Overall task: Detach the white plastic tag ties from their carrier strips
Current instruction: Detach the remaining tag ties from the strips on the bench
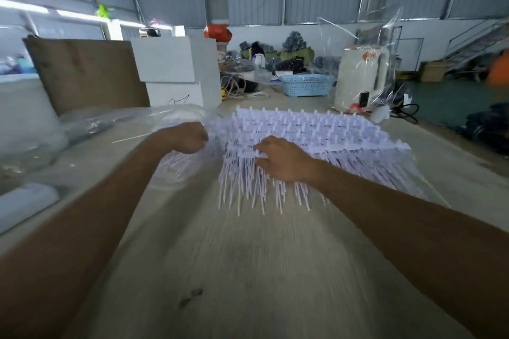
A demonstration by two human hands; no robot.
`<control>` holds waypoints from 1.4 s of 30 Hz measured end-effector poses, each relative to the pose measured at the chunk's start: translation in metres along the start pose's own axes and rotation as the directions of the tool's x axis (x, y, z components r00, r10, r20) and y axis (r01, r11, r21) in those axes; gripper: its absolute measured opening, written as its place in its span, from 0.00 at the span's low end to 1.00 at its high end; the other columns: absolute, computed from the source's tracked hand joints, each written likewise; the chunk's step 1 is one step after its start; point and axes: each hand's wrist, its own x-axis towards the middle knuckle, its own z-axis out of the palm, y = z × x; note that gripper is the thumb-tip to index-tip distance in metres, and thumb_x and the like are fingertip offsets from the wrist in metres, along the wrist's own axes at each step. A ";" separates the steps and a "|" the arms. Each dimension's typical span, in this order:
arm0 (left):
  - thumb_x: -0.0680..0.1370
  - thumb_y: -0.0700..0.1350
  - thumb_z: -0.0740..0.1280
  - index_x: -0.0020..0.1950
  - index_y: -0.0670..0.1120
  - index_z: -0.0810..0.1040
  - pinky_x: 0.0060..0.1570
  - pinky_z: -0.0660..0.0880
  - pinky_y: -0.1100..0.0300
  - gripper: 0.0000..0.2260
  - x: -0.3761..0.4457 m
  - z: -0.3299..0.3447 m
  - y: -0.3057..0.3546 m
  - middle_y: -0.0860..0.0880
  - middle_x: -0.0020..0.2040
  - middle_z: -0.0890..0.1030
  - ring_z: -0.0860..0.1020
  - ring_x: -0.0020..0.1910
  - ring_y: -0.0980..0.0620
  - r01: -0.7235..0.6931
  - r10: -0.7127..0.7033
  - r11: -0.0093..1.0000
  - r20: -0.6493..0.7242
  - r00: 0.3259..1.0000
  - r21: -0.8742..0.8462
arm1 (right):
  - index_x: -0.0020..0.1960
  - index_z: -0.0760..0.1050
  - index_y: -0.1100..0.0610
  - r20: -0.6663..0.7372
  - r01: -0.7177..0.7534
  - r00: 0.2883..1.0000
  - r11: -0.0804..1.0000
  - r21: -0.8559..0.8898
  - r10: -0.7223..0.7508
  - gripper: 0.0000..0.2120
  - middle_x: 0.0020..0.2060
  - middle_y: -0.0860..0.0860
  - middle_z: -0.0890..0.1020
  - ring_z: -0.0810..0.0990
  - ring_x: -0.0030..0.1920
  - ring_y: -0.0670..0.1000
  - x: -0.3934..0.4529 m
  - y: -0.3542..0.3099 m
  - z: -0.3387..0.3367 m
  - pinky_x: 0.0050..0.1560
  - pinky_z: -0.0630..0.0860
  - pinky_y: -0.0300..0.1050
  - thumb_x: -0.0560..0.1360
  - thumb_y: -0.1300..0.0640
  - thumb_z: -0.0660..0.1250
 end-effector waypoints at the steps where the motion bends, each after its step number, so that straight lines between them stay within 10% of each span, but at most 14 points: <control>1: 0.79 0.36 0.61 0.55 0.37 0.82 0.63 0.70 0.55 0.11 -0.007 -0.004 0.003 0.41 0.60 0.81 0.77 0.62 0.43 -0.029 0.029 0.991 0.005 1.000 0.130 | 0.70 0.74 0.56 -0.035 0.004 0.999 1.000 0.013 -0.004 0.18 0.65 0.59 0.74 0.72 0.66 0.60 0.000 -0.001 0.002 0.65 0.71 0.55 0.83 0.52 0.60; 4: 0.71 0.40 0.64 0.39 0.45 0.78 0.47 0.77 0.50 0.04 -0.037 -0.020 0.022 0.44 0.41 0.80 0.80 0.42 0.42 0.020 0.036 0.950 -0.172 0.984 0.311 | 0.65 0.77 0.58 -0.162 0.021 0.987 1.000 0.012 -0.019 0.14 0.62 0.58 0.74 0.75 0.63 0.60 0.001 -0.004 -0.003 0.63 0.73 0.55 0.81 0.60 0.62; 7: 0.63 0.43 0.56 0.29 0.45 0.75 0.39 0.77 0.53 0.09 -0.055 -0.025 0.052 0.48 0.29 0.78 0.78 0.32 0.46 -0.221 0.253 0.967 -0.361 0.898 0.126 | 0.65 0.78 0.56 -0.242 0.007 0.970 1.000 0.001 -0.007 0.14 0.59 0.58 0.76 0.77 0.59 0.59 -0.001 -0.005 -0.013 0.61 0.75 0.54 0.80 0.61 0.63; 9: 0.67 0.42 0.55 0.36 0.48 0.78 0.42 0.76 0.52 0.12 -0.054 -0.023 0.066 0.49 0.38 0.82 0.78 0.41 0.46 -0.413 0.406 0.904 -0.518 0.753 0.108 | 0.64 0.78 0.55 -0.269 0.005 0.963 0.999 -0.048 -0.018 0.14 0.58 0.57 0.78 0.78 0.58 0.60 -0.004 -0.007 -0.018 0.59 0.76 0.55 0.81 0.60 0.62; 11: 0.75 0.40 0.58 0.52 0.47 0.80 0.49 0.74 0.48 0.13 -0.047 -0.017 0.069 0.46 0.54 0.80 0.77 0.54 0.43 -0.317 0.454 0.888 -0.527 0.718 0.332 | 0.66 0.77 0.54 -0.299 0.012 0.953 0.995 -0.101 -0.042 0.15 0.60 0.57 0.77 0.76 0.60 0.60 -0.007 -0.008 -0.024 0.58 0.76 0.56 0.81 0.60 0.62; 15: 0.81 0.43 0.57 0.62 0.47 0.77 0.59 0.75 0.45 0.13 -0.037 0.014 0.044 0.44 0.60 0.79 0.78 0.58 0.41 0.069 0.019 0.922 -0.224 0.974 0.380 | 0.68 0.74 0.57 -0.413 0.085 0.902 0.990 -0.116 -0.126 0.17 0.61 0.56 0.75 0.72 0.61 0.58 -0.017 -0.003 -0.039 0.59 0.74 0.57 0.81 0.65 0.64; 20: 0.82 0.43 0.61 0.57 0.47 0.81 0.49 0.74 0.55 0.10 -0.040 0.012 0.052 0.45 0.56 0.81 0.80 0.50 0.47 -0.154 -0.053 0.959 -0.683 0.729 -0.239 | 0.68 0.75 0.58 -0.521 0.242 0.810 0.963 -0.121 -0.269 0.16 0.63 0.57 0.78 0.73 0.64 0.59 -0.033 -0.009 -0.063 0.64 0.71 0.56 0.81 0.63 0.65; 23: 0.85 0.51 0.58 0.57 0.49 0.81 0.45 0.79 0.56 0.14 -0.052 -0.008 0.085 0.44 0.55 0.83 0.84 0.47 0.49 -0.371 -0.064 0.449 -0.443 0.894 -0.813 | 0.69 0.75 0.57 -0.599 0.298 0.742 0.949 -0.105 -0.300 0.18 0.60 0.56 0.81 0.75 0.60 0.57 -0.048 -0.014 -0.078 0.60 0.73 0.55 0.80 0.63 0.67; 28: 0.84 0.63 0.49 0.70 0.51 0.74 0.62 0.77 0.44 0.25 -0.060 -0.022 0.107 0.45 0.65 0.81 0.79 0.64 0.44 -0.276 0.170 -0.203 -0.311 0.935 -0.940 | 0.63 0.78 0.60 -0.770 0.323 0.614 0.945 0.047 -0.171 0.13 0.53 0.54 0.83 0.78 0.54 0.53 -0.074 -0.022 -0.122 0.56 0.75 0.50 0.80 0.64 0.66; 32: 0.83 0.58 0.61 0.77 0.56 0.66 0.71 0.66 0.46 0.22 -0.053 -0.030 0.136 0.53 0.73 0.73 0.71 0.72 0.51 -0.456 0.155 0.303 -0.429 0.890 -0.837 | 0.60 0.77 0.62 -0.779 0.507 0.604 0.672 0.540 0.170 0.10 0.53 0.56 0.84 0.82 0.52 0.53 -0.079 -0.039 -0.163 0.58 0.80 0.54 0.80 0.67 0.66; 35: 0.82 0.51 0.65 0.70 0.56 0.73 0.65 0.72 0.55 0.15 -0.057 -0.041 0.165 0.56 0.66 0.78 0.75 0.67 0.56 -0.614 0.282 0.310 -0.546 0.789 -0.726 | 0.58 0.76 0.65 -0.701 0.681 0.631 0.196 0.705 0.331 0.07 0.52 0.62 0.84 0.82 0.48 0.57 -0.083 -0.056 -0.178 0.52 0.82 0.58 0.80 0.67 0.65; 38: 0.82 0.47 0.65 0.47 0.48 0.81 0.35 0.78 0.64 0.08 -0.071 -0.061 0.180 0.49 0.37 0.85 0.83 0.34 0.51 -0.719 0.245 0.287 -0.677 0.694 -0.633 | 0.59 0.75 0.68 -0.655 0.739 0.651 -0.125 0.662 0.384 0.08 0.53 0.63 0.82 0.81 0.47 0.55 -0.088 -0.052 -0.182 0.50 0.81 0.50 0.81 0.67 0.63; 42: 0.79 0.55 0.70 0.41 0.50 0.80 0.20 0.68 0.63 0.11 -0.080 -0.085 0.156 0.53 0.25 0.74 0.71 0.20 0.54 -0.629 0.408 0.555 -0.481 0.776 -0.544 | 0.59 0.76 0.63 -0.630 0.671 0.735 -0.135 0.729 0.250 0.08 0.56 0.59 0.83 0.82 0.58 0.56 -0.108 -0.005 -0.159 0.59 0.79 0.49 0.80 0.67 0.64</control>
